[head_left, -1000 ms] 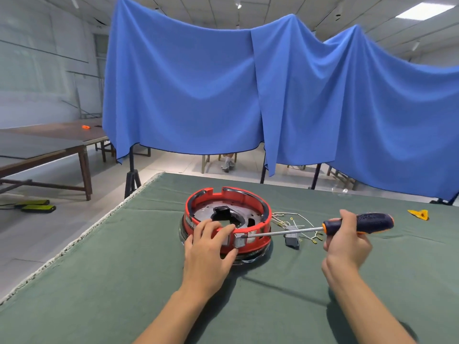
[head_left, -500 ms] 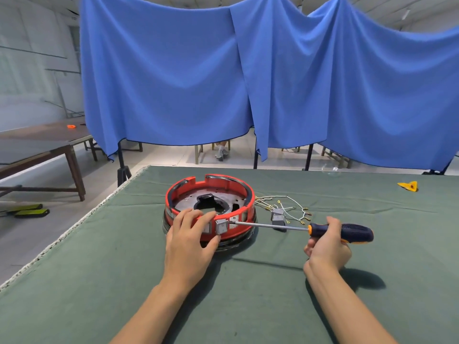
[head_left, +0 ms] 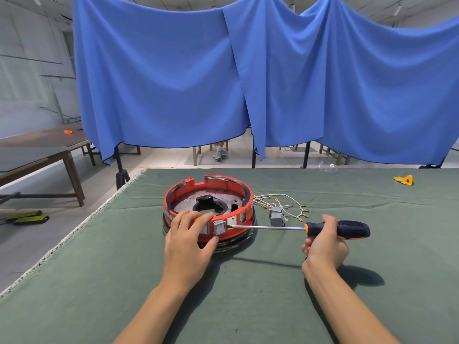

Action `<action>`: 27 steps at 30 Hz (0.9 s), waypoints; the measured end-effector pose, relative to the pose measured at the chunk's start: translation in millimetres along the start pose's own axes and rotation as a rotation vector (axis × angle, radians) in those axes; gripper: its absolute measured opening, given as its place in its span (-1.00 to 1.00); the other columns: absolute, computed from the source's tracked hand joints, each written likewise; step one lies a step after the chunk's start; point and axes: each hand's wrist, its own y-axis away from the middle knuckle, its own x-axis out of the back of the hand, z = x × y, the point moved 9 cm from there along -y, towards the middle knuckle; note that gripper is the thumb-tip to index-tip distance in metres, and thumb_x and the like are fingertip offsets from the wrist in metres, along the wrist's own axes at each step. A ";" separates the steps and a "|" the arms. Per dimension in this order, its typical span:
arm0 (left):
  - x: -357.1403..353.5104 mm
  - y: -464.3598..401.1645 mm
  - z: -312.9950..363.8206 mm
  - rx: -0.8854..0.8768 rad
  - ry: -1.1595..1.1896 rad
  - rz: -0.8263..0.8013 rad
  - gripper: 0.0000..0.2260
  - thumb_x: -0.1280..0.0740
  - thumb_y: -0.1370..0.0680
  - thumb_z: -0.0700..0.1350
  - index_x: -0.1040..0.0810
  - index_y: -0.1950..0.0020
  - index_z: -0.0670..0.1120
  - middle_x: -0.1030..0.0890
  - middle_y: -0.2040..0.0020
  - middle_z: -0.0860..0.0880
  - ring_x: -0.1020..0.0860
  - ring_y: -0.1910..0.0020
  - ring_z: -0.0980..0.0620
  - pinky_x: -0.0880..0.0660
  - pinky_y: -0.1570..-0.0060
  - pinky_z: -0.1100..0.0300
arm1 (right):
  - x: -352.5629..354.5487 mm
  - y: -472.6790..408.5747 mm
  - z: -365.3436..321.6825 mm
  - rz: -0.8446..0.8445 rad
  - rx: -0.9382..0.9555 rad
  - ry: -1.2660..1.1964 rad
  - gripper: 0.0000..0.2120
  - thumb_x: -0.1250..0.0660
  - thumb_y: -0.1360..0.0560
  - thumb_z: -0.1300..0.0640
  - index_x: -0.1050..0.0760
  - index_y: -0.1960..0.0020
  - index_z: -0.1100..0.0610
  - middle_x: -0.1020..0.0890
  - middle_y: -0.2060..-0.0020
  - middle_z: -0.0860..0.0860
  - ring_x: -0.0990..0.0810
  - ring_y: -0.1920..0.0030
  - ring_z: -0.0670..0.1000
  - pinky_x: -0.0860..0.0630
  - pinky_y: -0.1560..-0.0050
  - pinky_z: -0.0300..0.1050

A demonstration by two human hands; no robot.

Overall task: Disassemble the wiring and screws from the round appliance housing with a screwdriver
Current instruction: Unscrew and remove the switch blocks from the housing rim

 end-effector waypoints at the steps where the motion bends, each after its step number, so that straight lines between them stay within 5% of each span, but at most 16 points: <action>1: 0.2 0.1 -0.2 0.000 0.002 0.000 -0.58 -0.49 -0.40 -0.11 -0.55 -0.25 0.01 -0.50 -0.17 0.05 -0.33 -0.33 -0.02 -0.38 -0.25 -0.13 | 0.2 -0.1 0.4 0.002 -0.002 0.002 -0.75 -0.33 -0.41 0.00 -0.44 0.33 0.13 -0.51 0.64 -0.07 -0.31 0.69 -0.14 -0.21 0.65 -0.39; 27: 0.6 -1.0 2.8 0.024 0.007 -0.032 -0.54 -0.50 -0.39 -0.05 -0.53 -0.27 0.03 -0.47 -0.18 0.06 -0.27 -0.34 0.04 -0.33 -0.30 -0.11 | -2.5 -1.2 1.9 0.005 0.014 -0.019 -0.76 -0.32 -0.41 0.00 -0.41 0.34 0.12 -0.50 0.64 -0.08 -0.30 0.68 -0.12 -0.18 0.63 -0.37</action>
